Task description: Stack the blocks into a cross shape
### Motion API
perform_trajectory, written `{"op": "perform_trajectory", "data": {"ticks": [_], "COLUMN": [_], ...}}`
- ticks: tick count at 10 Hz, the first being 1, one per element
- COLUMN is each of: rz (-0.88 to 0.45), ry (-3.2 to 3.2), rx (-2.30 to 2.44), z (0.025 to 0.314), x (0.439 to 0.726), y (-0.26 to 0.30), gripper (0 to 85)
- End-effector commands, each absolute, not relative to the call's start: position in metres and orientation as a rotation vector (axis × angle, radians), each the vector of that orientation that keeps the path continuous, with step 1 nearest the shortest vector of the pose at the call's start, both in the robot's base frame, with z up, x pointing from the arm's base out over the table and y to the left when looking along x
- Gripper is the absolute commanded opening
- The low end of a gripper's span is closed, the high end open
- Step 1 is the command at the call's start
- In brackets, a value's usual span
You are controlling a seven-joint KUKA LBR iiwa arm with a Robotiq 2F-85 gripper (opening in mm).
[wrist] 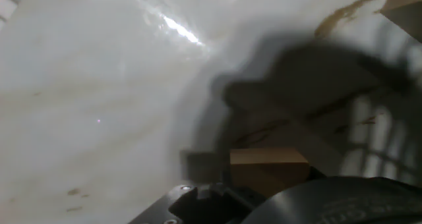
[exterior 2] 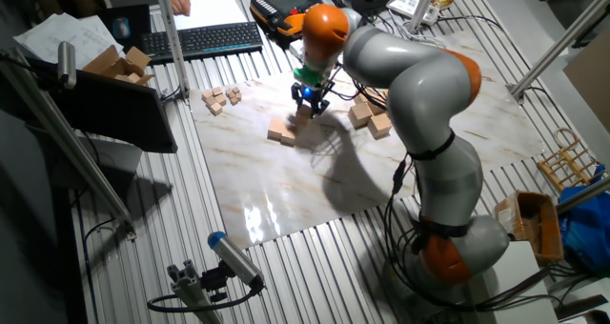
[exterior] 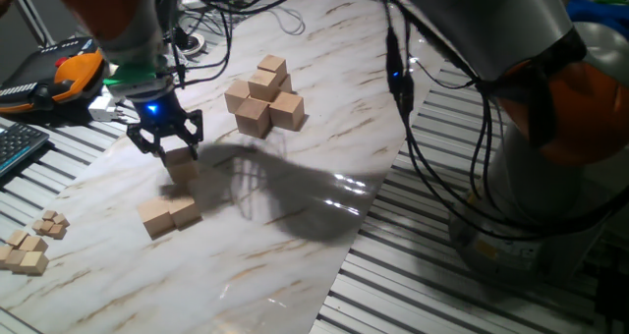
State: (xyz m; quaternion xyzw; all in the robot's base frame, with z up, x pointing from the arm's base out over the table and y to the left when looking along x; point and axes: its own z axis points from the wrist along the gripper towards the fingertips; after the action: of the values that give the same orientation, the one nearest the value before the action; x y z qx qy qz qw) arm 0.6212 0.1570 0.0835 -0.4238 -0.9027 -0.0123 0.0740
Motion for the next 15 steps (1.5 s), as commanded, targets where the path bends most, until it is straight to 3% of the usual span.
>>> {"op": "perform_trajectory", "data": {"ticks": [1, 4, 10, 15], "rz": [-0.063, -0.051, 0.061, 0.136], "ry": [-2.821, -2.92, -3.023, -3.042], "rx": [-0.976, -0.672, -0.093, 0.299], "z": [0.084, 0.084, 0.151, 0.161], "x": [0.621, 0.621, 0.601, 0.595], "y": [0.157, 0.157, 0.083, 0.05], "gripper": [0.0, 0.0, 0.0, 0.0]}}
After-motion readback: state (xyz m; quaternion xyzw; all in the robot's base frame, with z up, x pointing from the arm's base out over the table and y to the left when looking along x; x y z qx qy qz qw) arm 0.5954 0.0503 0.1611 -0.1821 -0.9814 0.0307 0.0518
